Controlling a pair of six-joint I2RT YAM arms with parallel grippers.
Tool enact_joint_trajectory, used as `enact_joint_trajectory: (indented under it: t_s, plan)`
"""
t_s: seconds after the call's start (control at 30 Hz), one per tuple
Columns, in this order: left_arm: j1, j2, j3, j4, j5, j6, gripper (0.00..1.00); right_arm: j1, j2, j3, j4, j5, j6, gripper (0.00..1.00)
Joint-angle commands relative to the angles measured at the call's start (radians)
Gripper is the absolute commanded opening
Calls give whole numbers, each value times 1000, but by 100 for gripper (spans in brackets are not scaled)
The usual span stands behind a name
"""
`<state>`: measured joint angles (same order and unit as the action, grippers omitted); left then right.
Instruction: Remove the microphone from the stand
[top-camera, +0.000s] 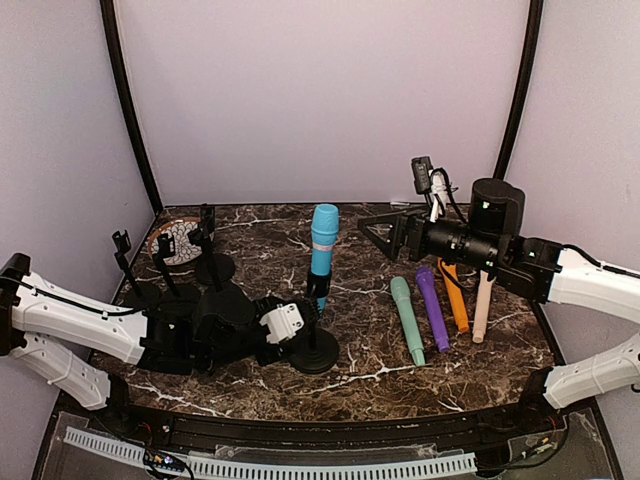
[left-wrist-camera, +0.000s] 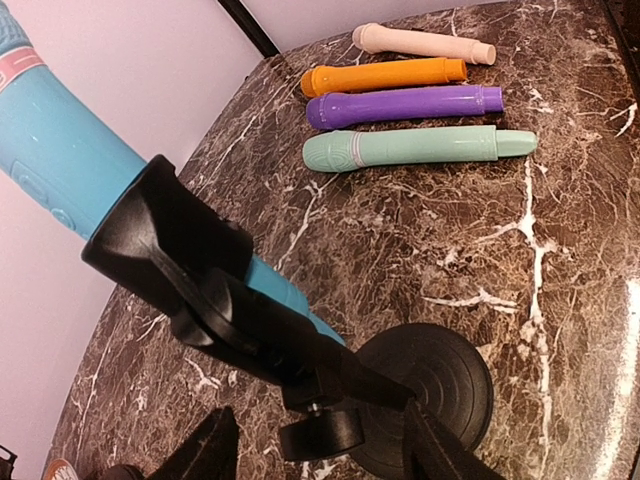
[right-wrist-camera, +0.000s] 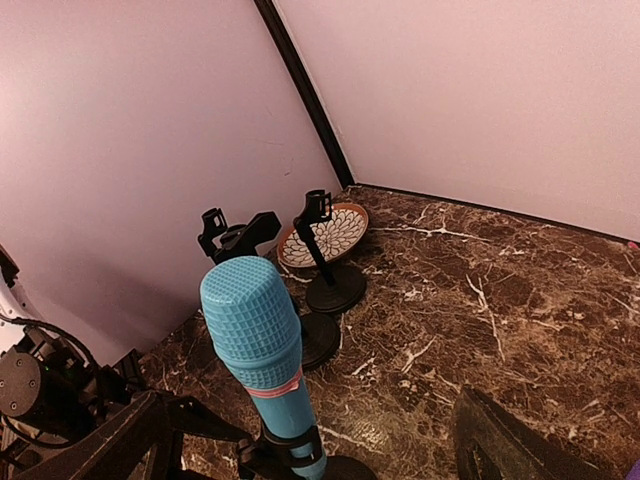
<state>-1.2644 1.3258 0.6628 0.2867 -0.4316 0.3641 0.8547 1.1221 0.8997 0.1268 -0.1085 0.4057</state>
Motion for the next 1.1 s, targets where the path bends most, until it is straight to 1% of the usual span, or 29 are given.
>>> enact_joint_trajectory:
  t_s: [0.0,0.1,0.17,0.33,0.37,0.57,0.67,0.73,0.77,0.8,0.83,0.87,0.9,0.93,1.07]
  plan:
    - [-1,9,-15,17,-25,27,57,-5,5,22,40,-10,11,99]
    - [-1,32,-6,19,-34,46,54,-5,9,25,40,-14,11,99]
    - [-1,49,2,21,-40,51,50,-5,14,29,42,-18,14,98]
    - [-1,72,6,34,-66,54,34,-5,21,31,45,-23,19,99]
    - [-1,70,5,36,-66,51,33,-5,21,31,46,-24,19,99]
    - [0,50,-5,46,-48,-18,18,-5,39,39,55,-39,22,99]
    - [0,36,-12,46,-27,-64,14,-5,46,38,63,-47,28,99]
    - [2,29,-13,35,-1,-106,19,-5,49,38,67,-50,32,99]
    - [2,25,-14,28,16,-133,28,-4,52,40,69,-52,34,99]
    - [2,17,-17,25,23,-147,34,-5,52,40,72,-52,34,99]
    - [2,12,-19,23,39,-172,47,-5,53,41,74,-55,35,99]
    - [2,-1,-23,23,49,-184,58,-4,56,43,76,-59,37,99]
    - [2,-8,-25,24,69,-208,61,-3,59,45,79,-64,39,99]
    - [2,-22,-26,24,81,-221,67,-3,61,47,84,-70,41,99]
    - [3,-54,-15,30,125,-332,80,0,76,53,110,-87,55,99]
